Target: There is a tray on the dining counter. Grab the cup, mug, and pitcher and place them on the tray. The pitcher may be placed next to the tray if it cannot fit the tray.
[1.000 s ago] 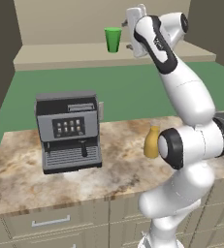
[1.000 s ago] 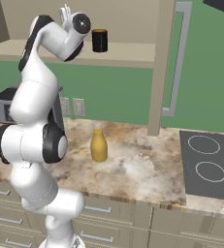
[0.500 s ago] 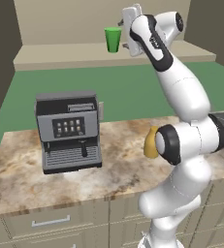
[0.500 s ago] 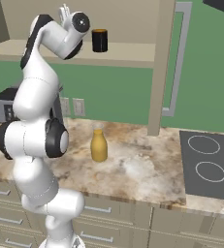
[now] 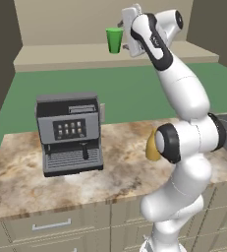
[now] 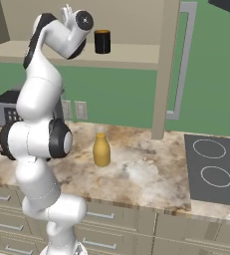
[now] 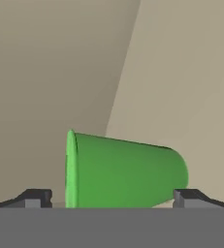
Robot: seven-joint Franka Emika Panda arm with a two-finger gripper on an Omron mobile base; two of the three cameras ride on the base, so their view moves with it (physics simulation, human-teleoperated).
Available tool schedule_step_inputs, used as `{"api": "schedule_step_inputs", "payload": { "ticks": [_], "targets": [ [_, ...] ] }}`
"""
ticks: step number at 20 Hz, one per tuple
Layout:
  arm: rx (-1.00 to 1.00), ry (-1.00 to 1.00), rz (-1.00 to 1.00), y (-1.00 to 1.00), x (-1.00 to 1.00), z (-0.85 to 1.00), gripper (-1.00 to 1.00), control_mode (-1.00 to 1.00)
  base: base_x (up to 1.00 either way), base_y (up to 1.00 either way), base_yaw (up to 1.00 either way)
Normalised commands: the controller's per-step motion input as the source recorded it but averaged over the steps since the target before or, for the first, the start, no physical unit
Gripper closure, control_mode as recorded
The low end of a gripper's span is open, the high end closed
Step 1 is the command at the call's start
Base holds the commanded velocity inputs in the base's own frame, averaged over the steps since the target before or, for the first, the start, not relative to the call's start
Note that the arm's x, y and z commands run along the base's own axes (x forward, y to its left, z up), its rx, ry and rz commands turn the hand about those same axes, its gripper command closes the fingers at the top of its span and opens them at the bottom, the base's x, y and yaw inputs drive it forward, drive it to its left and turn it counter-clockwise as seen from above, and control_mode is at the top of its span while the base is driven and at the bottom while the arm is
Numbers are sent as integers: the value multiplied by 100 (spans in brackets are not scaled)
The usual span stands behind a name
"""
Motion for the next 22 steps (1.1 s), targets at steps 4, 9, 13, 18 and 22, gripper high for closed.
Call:
{"api": "schedule_step_inputs", "payload": {
  "ticks": [4,9,13,18,22],
  "targets": [
    [0,9,2,5,13,0,-100,-100,0,0,0],
    [0,3,1,6,22,0,-100,-100,0,0,0],
    [0,0,0,2,26,0,-100,-100,0,0,0],
    [0,5,2,1,12,0,-100,-100,0,0,0],
    [-2,15,6,2,0,0,-100,-100,0,0,0]
  ]
}}
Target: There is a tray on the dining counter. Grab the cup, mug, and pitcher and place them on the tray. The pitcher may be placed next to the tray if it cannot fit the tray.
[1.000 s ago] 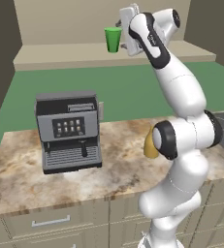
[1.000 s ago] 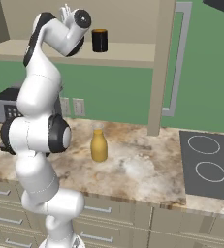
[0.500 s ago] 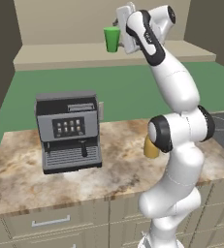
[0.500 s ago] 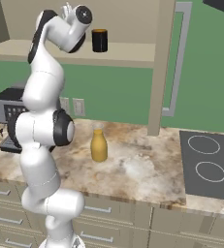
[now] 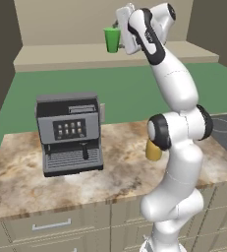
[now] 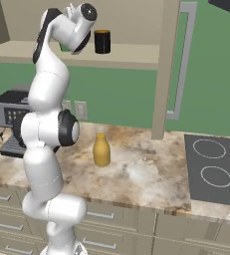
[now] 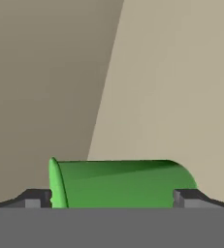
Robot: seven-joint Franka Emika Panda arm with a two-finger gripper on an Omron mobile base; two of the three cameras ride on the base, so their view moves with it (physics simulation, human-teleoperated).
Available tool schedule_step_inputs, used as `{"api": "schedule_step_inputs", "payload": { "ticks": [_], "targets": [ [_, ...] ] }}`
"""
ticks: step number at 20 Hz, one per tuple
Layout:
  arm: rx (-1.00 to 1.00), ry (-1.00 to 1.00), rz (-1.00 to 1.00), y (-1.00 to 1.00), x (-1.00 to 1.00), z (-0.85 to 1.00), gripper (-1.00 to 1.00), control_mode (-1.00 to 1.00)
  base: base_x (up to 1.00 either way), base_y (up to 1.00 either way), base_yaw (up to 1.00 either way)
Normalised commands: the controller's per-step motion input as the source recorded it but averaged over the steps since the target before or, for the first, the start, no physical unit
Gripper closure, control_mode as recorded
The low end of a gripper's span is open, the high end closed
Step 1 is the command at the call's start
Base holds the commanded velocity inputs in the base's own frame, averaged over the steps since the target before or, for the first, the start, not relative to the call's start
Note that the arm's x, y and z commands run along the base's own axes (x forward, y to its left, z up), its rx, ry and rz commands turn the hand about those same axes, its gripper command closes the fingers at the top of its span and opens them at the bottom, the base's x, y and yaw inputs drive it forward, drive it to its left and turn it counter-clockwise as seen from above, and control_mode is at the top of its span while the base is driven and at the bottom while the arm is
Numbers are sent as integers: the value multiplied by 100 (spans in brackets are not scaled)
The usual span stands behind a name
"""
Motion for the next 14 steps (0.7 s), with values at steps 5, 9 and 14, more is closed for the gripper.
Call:
{"api": "schedule_step_inputs", "payload": {
  "ticks": [5,9,14],
  "targets": [
    [-3,16,6,9,0,0,-100,-100,0,0,0],
    [0,12,4,2,0,-3,-100,-100,0,0,0],
    [0,9,5,0,0,-10,-100,-100,0,0,0]
  ]
}}
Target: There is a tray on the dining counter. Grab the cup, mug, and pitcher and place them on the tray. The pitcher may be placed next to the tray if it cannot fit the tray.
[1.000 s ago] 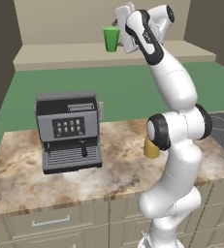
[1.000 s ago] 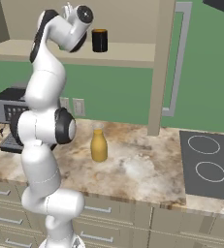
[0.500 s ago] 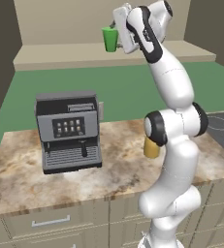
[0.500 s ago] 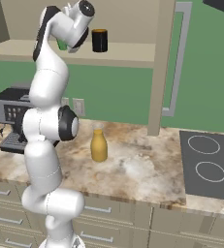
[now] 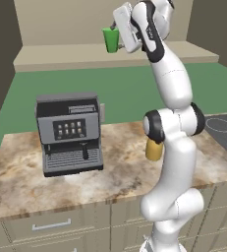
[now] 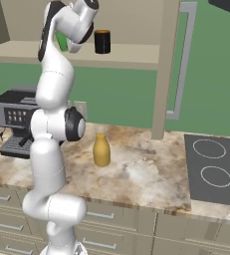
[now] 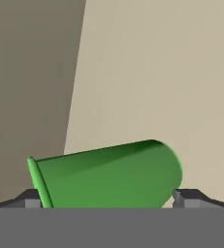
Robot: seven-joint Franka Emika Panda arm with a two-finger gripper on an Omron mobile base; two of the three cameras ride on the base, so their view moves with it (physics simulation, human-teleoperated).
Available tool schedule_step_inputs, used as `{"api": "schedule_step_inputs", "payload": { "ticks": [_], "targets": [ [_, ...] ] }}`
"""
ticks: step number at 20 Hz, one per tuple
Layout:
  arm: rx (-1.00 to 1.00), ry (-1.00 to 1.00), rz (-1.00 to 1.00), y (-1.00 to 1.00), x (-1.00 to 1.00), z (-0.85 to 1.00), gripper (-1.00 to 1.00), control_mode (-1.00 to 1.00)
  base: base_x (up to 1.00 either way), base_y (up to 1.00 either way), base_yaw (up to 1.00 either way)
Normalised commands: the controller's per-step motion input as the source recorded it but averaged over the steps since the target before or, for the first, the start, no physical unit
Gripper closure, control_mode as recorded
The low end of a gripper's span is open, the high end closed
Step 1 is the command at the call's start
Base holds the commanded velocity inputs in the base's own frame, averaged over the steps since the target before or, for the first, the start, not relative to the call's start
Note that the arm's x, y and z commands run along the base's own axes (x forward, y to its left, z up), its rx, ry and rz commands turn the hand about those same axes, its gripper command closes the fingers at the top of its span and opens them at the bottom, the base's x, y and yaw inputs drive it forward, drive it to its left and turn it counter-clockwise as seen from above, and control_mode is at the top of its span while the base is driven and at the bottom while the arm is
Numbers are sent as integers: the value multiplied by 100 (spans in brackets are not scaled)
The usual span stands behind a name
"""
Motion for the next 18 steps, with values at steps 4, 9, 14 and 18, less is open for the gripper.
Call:
{"api": "schedule_step_inputs", "payload": {
  "ticks": [4,9,14,18],
  "targets": [
    [0,7,7,0,0,-14,-100,-100,0,0,0],
    [0,3,2,0,0,-7,-100,-100,0,0,0],
    [0,0,0,0,0,0,-100,-100,0,0,0],
    [0,0,0,0,0,0,-100,-100,0,0,0]
  ]
}}
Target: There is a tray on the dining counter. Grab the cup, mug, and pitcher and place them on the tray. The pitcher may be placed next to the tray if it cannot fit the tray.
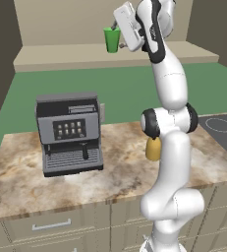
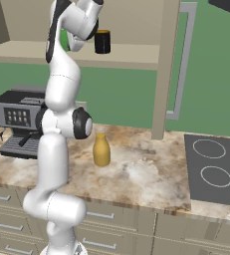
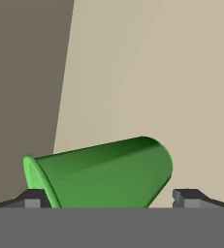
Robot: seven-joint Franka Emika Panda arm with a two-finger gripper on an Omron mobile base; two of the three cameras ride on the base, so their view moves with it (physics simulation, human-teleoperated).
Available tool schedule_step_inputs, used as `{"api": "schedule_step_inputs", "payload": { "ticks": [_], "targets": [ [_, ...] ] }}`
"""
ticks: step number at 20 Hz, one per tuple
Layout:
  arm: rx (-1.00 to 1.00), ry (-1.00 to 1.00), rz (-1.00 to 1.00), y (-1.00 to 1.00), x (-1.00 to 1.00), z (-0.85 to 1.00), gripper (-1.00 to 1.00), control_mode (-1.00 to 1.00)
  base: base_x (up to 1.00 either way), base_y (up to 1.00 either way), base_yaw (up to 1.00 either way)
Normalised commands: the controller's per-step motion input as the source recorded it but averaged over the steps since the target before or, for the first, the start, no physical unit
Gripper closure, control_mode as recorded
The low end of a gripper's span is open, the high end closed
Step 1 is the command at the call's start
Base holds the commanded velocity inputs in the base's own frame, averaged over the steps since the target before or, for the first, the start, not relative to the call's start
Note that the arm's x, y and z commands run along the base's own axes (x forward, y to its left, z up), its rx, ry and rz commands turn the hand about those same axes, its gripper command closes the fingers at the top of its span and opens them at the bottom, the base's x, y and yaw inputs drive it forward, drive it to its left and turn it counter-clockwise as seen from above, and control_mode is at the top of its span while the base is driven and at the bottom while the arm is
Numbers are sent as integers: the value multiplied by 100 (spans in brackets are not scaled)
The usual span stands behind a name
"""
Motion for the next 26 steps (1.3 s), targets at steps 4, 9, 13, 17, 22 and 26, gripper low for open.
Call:
{"api": "schedule_step_inputs", "payload": {
  "ticks": [4,9,13,17,22,26],
  "targets": [
    [0,0,0,0,0,0,100,-100,0,0,0],
    [0,0,0,0,0,0,100,-100,0,0,0],
    [0,0,0,0,0,0,100,-100,0,0,0],
    [0,0,0,0,0,0,100,-100,0,0,0],
    [0,-2,0,0,-1,0,100,-100,0,0,0],
    [0,-11,0,-2,-23,-2,100,-100,0,0,0]
  ]
}}
